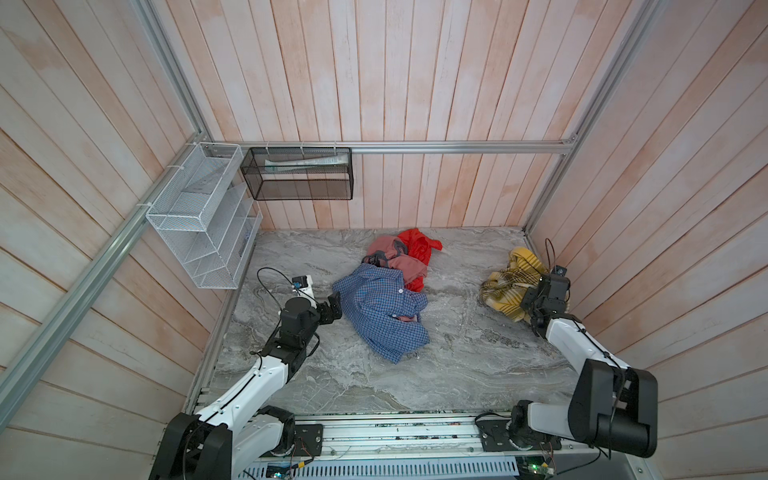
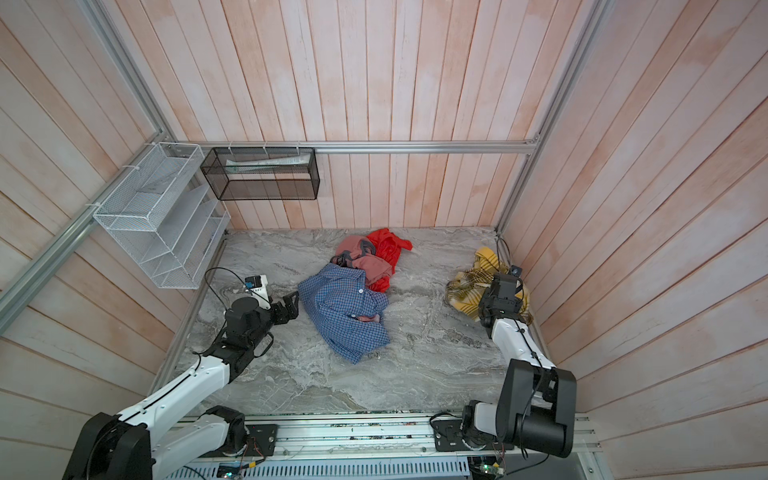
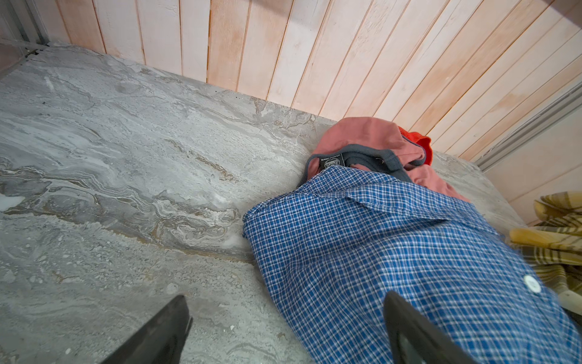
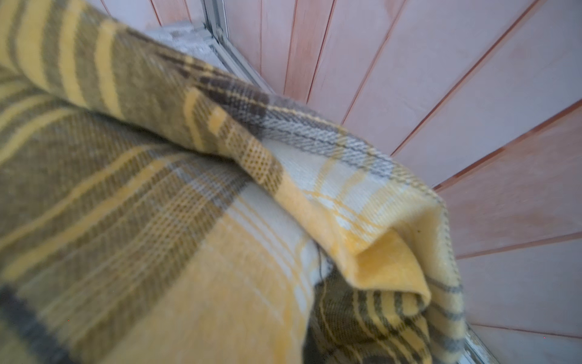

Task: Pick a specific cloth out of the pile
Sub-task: 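Carry the plaid cloth away from the pile toward the right arm's side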

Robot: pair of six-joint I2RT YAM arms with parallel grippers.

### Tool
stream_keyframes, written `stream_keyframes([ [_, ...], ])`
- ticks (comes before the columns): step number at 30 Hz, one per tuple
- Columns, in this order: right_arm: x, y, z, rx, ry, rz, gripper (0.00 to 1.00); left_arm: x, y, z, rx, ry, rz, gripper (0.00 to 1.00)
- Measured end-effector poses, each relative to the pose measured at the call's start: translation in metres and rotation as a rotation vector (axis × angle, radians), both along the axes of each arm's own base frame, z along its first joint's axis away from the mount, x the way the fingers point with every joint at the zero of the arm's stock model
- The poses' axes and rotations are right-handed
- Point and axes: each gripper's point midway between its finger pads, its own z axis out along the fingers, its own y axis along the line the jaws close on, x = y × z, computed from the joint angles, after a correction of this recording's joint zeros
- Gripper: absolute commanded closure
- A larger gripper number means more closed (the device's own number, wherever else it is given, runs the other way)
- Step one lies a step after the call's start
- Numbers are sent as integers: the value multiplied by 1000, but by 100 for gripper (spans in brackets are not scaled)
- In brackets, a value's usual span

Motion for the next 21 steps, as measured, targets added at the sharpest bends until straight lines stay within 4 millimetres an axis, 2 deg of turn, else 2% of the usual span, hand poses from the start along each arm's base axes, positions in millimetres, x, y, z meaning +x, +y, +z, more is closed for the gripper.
stream_keyframes([
  [3,10,-3,-17,27,48,-8,100,0,0,-1,-2,4,2,3],
  [8,39,-2,-20,74,42,5,100,0,0,-1,-2,5,2,3],
  [14,63,0,-29,119,56,24,100,0,0,-2,-2,6,2,3],
  [18,75,4,-33,154,59,44,100,0,0,-3,-4,11,3,3],
  [21,77,10,-36,183,58,64,100,0,0,-4,-3,14,4,3],
])
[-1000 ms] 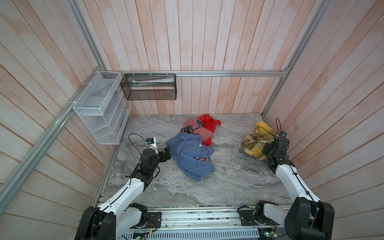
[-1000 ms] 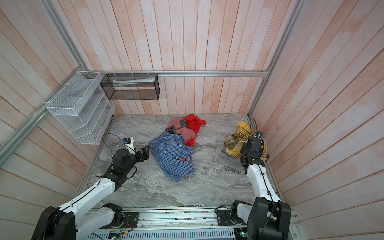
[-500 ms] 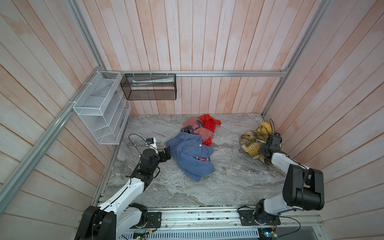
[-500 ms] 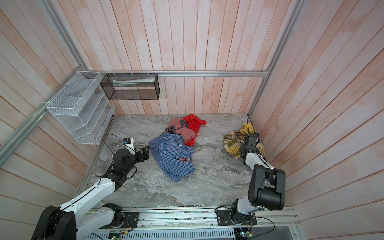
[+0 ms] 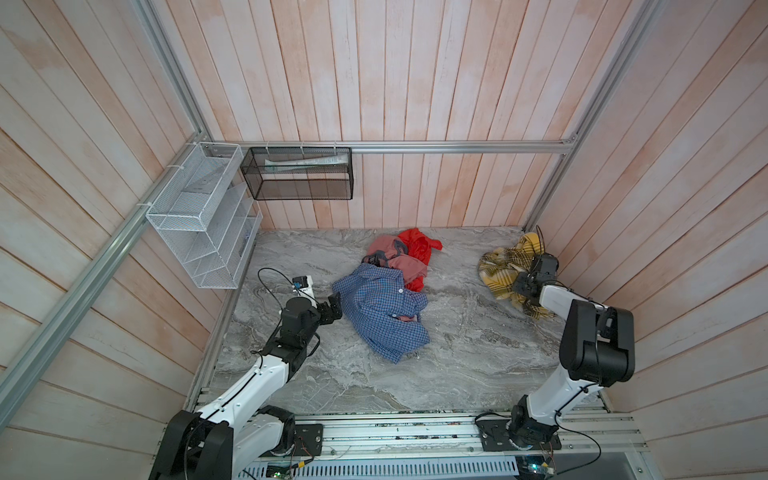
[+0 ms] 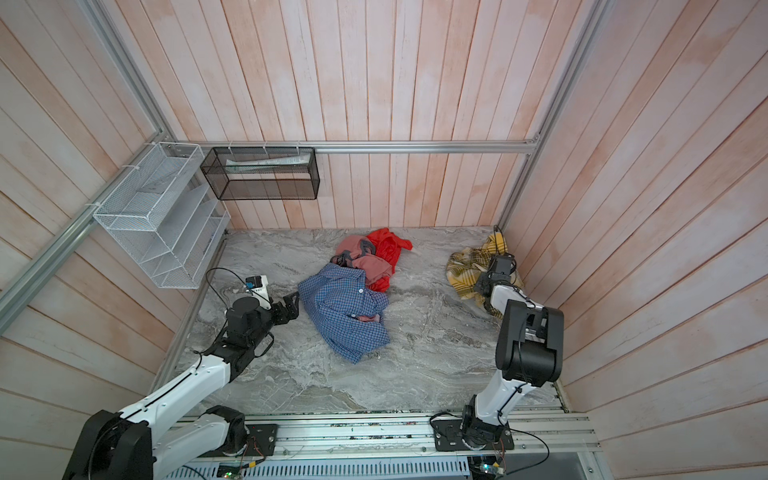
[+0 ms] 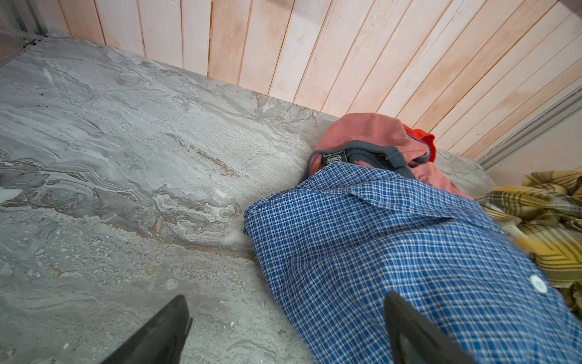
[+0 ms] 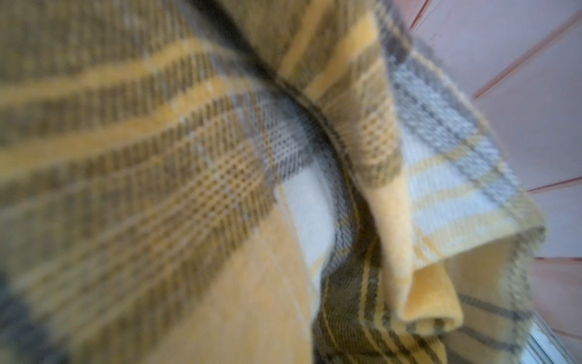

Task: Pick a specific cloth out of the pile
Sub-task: 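Carry the plaid cloth away from the pile toward the right arm's side, then lower the plaid cloth onto the table and open the right gripper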

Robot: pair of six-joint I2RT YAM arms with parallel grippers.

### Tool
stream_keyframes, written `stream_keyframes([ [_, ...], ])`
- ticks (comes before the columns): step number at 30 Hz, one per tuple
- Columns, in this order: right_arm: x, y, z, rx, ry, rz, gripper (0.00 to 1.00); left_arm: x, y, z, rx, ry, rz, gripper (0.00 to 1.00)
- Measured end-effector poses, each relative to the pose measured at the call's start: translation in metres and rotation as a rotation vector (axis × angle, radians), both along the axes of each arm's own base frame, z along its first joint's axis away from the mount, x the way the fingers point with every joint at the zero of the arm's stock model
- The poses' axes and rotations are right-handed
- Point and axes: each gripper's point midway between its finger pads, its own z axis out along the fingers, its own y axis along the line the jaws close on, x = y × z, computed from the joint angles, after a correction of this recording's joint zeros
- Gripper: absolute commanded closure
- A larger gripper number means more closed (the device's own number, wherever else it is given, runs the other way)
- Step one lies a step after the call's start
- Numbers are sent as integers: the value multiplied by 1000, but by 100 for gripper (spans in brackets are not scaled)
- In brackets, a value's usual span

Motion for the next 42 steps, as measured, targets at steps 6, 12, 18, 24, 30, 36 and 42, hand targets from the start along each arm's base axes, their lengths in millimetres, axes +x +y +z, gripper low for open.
stream_keyframes([
  [6,2,3,-5,27,8,3,80,0,0,0,0,0,0,3],
  [12,10,9,-17,69,36,24,61,-1,1,-2,1,7,6,2],
  [18,3,17,-2,82,7,43,19,-2,7,-1,15,10,35,0],
  [24,-14,27,43,63,-92,70,2,-3,14,-4,34,21,72,0],
  [30,-37,32,88,29,-216,81,2,-4,24,-10,58,40,118,0],
  [36,-66,48,112,-11,-356,149,2,-4,42,-10,103,40,215,0],
  [42,-105,92,83,-57,-521,359,2,-3,73,-1,141,-11,362,0],
])
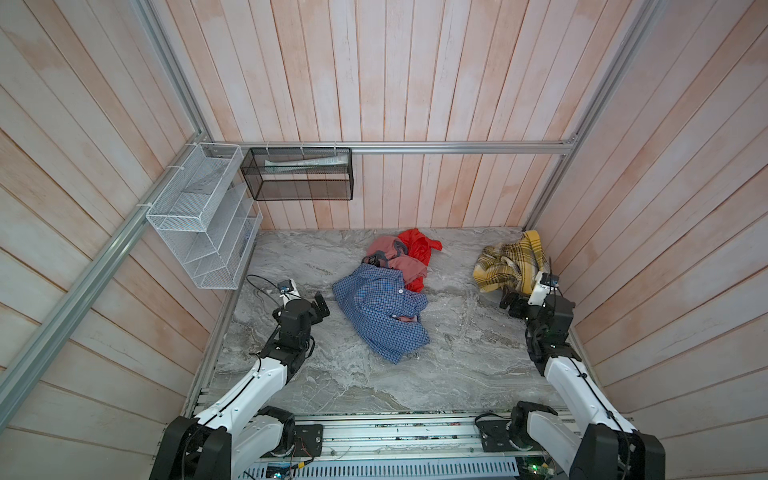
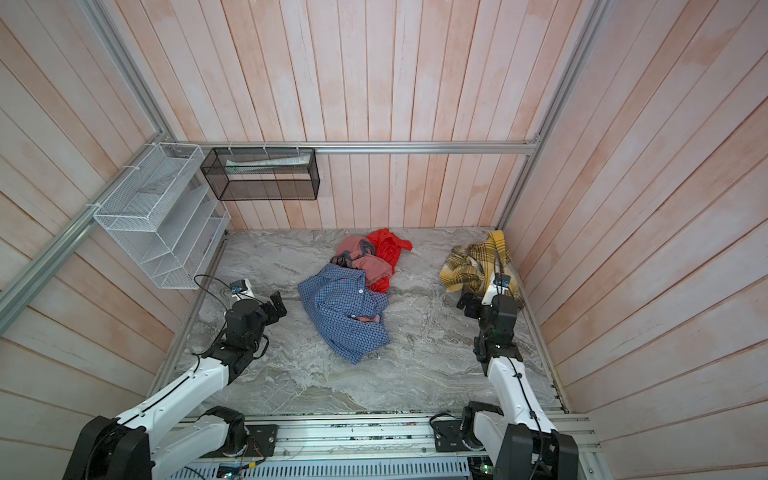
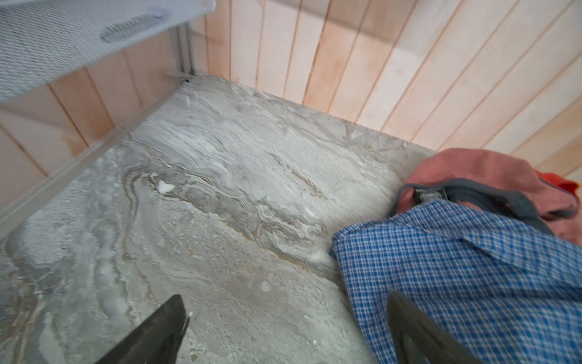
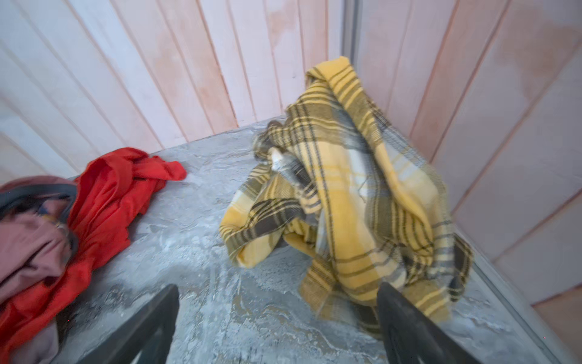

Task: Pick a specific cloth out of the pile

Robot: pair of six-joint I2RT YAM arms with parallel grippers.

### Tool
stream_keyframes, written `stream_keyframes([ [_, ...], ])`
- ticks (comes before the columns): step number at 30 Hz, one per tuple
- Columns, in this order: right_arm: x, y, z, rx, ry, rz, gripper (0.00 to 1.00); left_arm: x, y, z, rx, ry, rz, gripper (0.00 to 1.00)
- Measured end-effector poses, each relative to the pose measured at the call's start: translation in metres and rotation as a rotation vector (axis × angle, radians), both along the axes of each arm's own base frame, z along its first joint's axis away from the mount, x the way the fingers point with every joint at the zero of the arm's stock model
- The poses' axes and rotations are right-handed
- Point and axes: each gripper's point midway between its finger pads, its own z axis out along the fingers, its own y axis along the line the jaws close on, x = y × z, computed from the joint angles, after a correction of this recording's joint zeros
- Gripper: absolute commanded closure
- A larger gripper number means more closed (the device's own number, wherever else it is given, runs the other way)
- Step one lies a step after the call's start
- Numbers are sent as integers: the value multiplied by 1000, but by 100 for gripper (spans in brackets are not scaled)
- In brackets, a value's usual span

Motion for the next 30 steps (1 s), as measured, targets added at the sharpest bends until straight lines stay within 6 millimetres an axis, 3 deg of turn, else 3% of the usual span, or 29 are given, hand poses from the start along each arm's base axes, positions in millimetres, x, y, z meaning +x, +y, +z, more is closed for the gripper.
stream_keyframes([
  [4,-15,16,-34,-36,-9,80,2,3,21,10,57,-46,68,0],
  [8,-11,25,-47,-59,-23,135,2,10,34,13,124,-71,105,0],
  [13,2,36,-38,-108,-96,177,2,8,54,-16,203,-63,155,0],
  [17,13,31,-31,-136,-137,153,2,9,61,-39,253,-17,162,0],
  [23,25,26,-59,-135,-88,131,2,30,64,-27,245,-119,96,0],
  [26,38,22,-42,-143,-139,114,2,38,71,-34,223,-111,66,0],
  [30,43,20,-34,-146,-157,104,2,50,58,-30,190,-139,-33,0],
])
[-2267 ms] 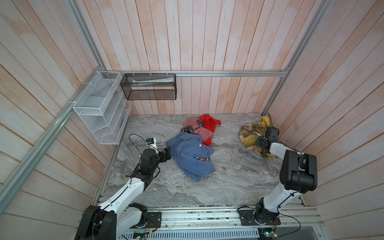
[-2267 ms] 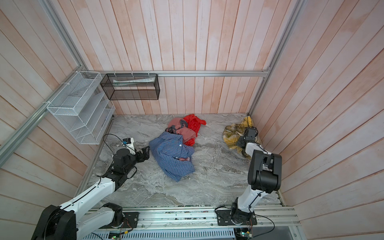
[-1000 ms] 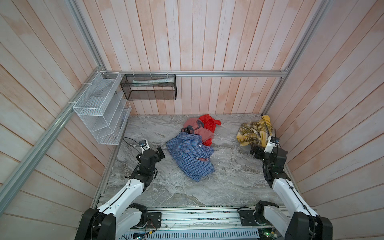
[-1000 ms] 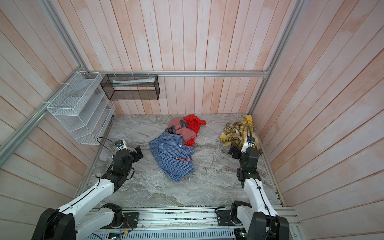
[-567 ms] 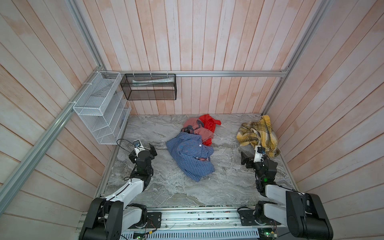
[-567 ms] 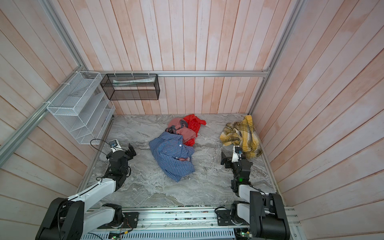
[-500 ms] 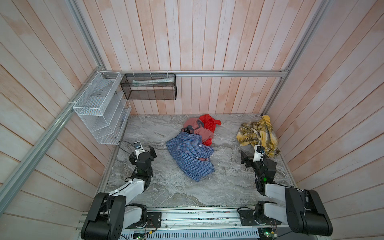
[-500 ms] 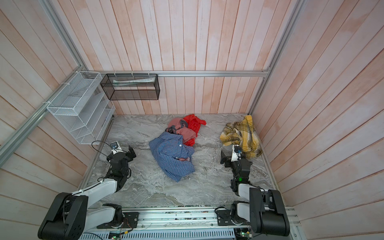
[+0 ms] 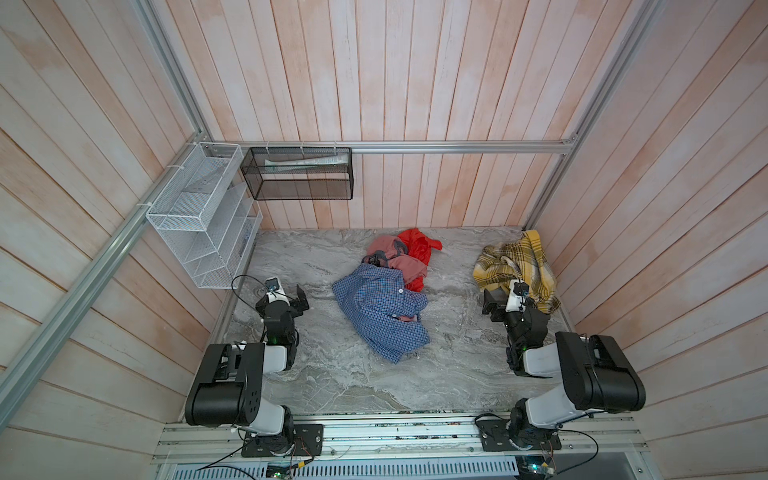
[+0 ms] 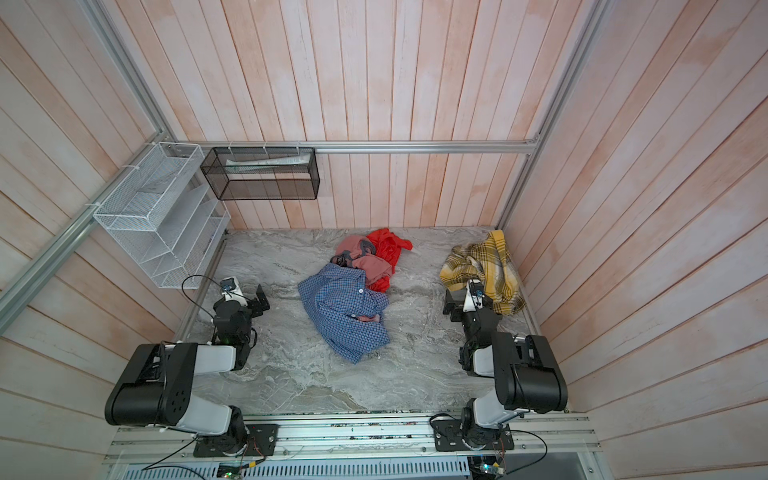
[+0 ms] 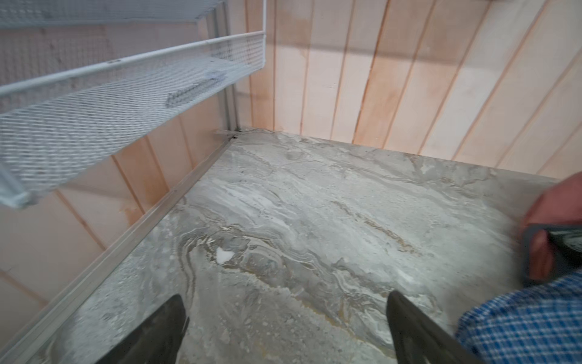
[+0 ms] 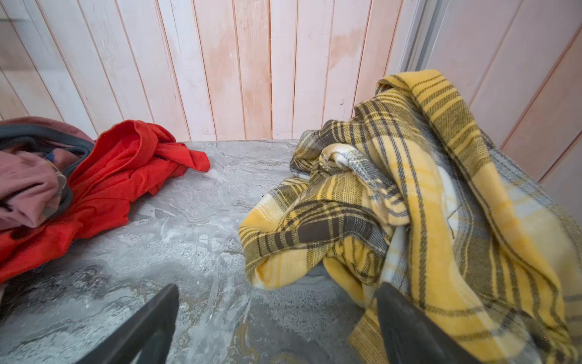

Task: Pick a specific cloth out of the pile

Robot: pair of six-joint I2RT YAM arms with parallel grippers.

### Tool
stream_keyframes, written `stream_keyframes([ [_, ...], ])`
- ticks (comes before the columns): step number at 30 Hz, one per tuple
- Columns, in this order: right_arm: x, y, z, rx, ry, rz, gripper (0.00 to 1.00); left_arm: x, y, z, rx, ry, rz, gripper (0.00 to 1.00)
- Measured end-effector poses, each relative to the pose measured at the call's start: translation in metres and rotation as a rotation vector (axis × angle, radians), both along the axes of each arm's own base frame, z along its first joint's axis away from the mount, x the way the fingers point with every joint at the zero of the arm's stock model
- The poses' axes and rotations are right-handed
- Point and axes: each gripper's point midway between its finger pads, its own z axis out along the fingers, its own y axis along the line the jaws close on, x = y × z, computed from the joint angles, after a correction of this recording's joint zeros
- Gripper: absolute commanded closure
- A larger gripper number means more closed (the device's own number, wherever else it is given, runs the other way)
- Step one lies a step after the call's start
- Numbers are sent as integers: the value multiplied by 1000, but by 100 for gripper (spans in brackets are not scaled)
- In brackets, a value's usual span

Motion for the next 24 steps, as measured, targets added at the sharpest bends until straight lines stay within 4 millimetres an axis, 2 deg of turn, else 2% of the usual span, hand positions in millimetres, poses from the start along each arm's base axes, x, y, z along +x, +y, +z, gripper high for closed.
stream_keyframes([
  [3,1,-1,0,0,4,-3,2,0,-11,0,3,-27,-71,0],
  [9,0,-1,-5,1,26,-4,2,-1,-20,2,8,-40,-124,0],
  [24,0,-1,-6,2,30,-4,2,0,-21,2,19,-39,-132,0],
])
